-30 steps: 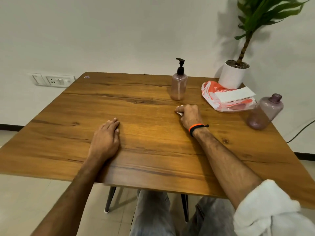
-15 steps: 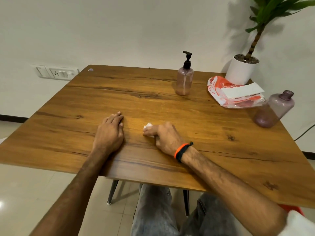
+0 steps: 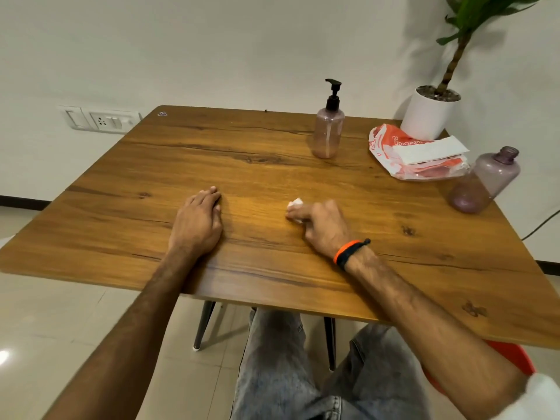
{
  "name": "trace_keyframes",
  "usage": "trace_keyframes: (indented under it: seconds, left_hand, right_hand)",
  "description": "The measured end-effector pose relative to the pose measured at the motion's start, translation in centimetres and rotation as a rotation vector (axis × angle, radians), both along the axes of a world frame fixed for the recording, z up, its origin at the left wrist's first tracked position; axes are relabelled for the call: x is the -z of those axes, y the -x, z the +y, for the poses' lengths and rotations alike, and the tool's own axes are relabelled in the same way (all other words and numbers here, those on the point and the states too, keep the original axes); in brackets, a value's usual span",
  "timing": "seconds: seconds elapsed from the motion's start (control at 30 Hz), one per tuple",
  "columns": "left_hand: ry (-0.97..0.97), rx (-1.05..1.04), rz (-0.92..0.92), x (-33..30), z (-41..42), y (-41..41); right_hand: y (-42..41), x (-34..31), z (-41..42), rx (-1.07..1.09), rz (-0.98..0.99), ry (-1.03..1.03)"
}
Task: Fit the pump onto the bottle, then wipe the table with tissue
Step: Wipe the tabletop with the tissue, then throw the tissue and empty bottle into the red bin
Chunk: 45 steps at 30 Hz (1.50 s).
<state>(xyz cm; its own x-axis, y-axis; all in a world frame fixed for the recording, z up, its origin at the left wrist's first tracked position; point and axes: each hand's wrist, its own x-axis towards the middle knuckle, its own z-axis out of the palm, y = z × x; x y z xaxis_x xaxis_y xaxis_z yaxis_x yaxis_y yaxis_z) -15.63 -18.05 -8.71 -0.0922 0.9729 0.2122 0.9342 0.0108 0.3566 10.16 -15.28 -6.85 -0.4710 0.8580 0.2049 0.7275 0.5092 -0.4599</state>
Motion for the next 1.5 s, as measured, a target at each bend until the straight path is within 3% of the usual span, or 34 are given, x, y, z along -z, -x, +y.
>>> trace_keyframes:
  seconds: [0.17,0.27,0.47,0.6,0.7,0.93,1.1,1.33,1.5]
  left_hand:
    - [0.004,0.000,-0.018,-0.2,-0.2,-0.3]
    - [0.007,0.003,-0.024,-0.4,-0.3,-0.3]
    - [0.020,0.027,-0.038,-0.5,-0.5,-0.2]
    - [0.022,0.034,-0.059,-1.0,-0.5,-0.4]
    - [-0.010,0.062,-0.164,-2.2,-0.7,-2.4]
    - [-0.002,0.173,-0.699,-4.7,-1.5,-14.9]
    - [0.291,0.255,-1.020,-4.9,-0.4,-25.3]
    - [0.534,0.413,-1.127,-4.9,0.1,-35.8]
    - [0.599,0.438,-1.120,-4.2,1.5,-41.6]
  right_hand:
    - [1.5,0.0,-5.8,-0.206,0.034,-0.011]
    - [1.6,-0.4,-6.9,-0.225,0.210,0.079]
    - [0.9,-0.8,-5.1,0.204,0.751,0.325]
    - [-0.7,-1.3,-4.6,0.352,1.055,0.575]
    - [-2.7,-1.6,-4.6,0.410,1.081,0.598]
    - [-9.3,-2.3,-4.6,0.498,1.151,0.536]
    - [-15.9,-2.5,-5.6,0.585,1.152,0.472]
    - [-25.5,-2.1,-8.4,0.686,1.147,0.307]
    - [-31.8,-1.1,-9.3,0.657,1.232,0.345]
